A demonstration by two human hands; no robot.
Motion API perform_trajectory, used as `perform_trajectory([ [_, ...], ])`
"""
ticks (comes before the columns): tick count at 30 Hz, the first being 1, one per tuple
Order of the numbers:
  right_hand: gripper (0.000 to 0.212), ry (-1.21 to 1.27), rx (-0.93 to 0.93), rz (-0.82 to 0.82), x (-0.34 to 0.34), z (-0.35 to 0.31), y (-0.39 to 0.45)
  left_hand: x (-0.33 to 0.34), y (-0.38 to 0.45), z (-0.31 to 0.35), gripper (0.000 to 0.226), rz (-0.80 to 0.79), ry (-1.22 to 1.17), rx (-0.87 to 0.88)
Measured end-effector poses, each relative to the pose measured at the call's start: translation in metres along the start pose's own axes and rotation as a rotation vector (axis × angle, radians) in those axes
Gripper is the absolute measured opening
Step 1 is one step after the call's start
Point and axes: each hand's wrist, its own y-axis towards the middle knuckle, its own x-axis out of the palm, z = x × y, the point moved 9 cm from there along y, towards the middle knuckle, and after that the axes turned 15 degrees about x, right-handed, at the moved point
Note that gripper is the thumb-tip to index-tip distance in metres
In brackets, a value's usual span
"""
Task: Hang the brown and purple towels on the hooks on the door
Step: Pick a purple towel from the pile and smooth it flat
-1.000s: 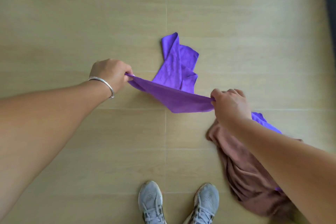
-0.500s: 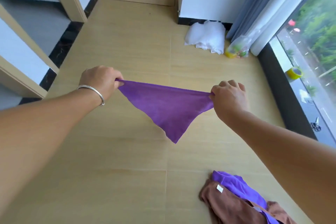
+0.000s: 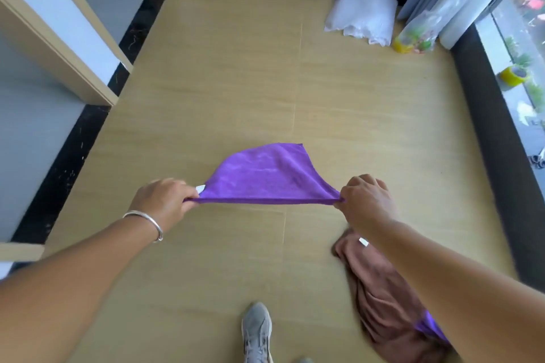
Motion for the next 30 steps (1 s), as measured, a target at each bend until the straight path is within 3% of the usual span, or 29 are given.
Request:
perform_trajectory([
  [8,0.026,-0.107,-0.093,-0.197,0.192,0.014,-0.13,0.192,-0.112,0.069,0.014,-0.245,-0.217,-0.032],
  [12,0.027,-0.14,-0.103,-0.289,0.266,0.023,-0.166,0.273,-0.137,0.092,0.015,-0.383,-0.262,0.0],
  [15,0.024,-0.147,-0.095,-0.325,0.308,0.026,-0.175,0.317,-0.142,0.099,0.015,-0.402,-0.301,-0.018],
  [22,0.021,-0.138,-0.052,-0.253,0.372,0.013,-0.12,0.386,-0.097,0.07,0.012,-0.22,-0.421,-0.134],
  [30,0.026,0.067,0.052,0.011,0.41,0.0,0.041,0.439,0.043,0.0,0.009,0.091,-0.419,-0.188],
])
